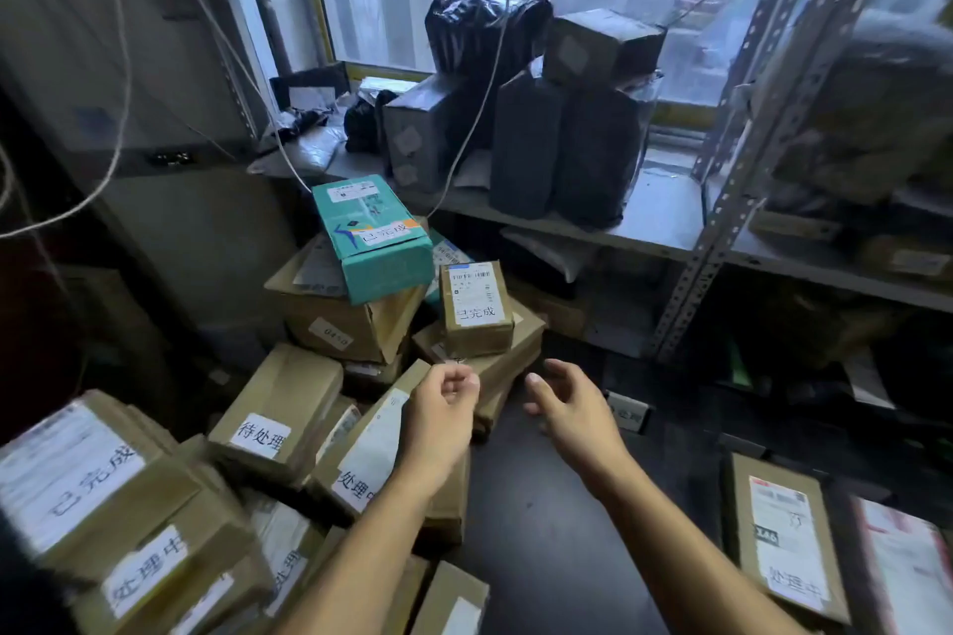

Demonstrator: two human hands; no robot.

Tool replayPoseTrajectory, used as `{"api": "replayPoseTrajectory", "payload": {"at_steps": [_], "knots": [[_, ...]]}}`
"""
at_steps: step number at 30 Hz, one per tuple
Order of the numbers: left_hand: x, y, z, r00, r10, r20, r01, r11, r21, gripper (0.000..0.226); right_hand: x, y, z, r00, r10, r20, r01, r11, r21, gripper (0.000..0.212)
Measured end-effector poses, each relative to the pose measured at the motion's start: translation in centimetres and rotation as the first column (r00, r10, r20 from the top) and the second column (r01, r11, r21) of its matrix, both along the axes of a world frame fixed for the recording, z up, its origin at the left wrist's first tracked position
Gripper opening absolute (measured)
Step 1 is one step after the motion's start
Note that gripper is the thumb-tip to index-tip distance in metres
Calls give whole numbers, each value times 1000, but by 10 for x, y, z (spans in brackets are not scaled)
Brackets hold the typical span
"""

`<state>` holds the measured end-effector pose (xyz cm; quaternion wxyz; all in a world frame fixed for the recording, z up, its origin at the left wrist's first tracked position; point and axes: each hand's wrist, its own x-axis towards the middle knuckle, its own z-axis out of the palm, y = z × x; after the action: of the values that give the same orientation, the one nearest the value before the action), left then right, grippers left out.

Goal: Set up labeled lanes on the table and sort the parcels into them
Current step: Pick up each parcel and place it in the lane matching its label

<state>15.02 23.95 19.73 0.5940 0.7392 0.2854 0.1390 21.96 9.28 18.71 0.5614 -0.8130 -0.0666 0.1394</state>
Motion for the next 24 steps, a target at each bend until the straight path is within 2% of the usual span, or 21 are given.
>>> {"api": "replayPoseTrajectory", "payload": {"at_steps": [4,9,13,15,19,24], "knots": [[18,30,-21,999,39,-19,-40,999,-14,11,21,32,-19,997,-16,-82,12,999,-49,59],[71,51,-44,997,70,-42,-73,995,-73,54,61,71,-35,982,-69,-176,63,997,-41,81],[111,63,-58,994,94,-47,-99,990,-103,75,94,88,-44,983,-127,-131,104,981,-165,73],[124,69,-67,994,78,-80,-86,992,-92,80,105,93,-52,980,-116,-159,83,976,-201,70],[129,72,-82,997,-5,-82,2,1000,-32,54,105,103,-59,974,-75,-215,53,993,-108,60],[121,62,-83,1000,-3,-31,1,999,-48,39,91,92,-61,959,-167,-230,177,984,25,62]]}}
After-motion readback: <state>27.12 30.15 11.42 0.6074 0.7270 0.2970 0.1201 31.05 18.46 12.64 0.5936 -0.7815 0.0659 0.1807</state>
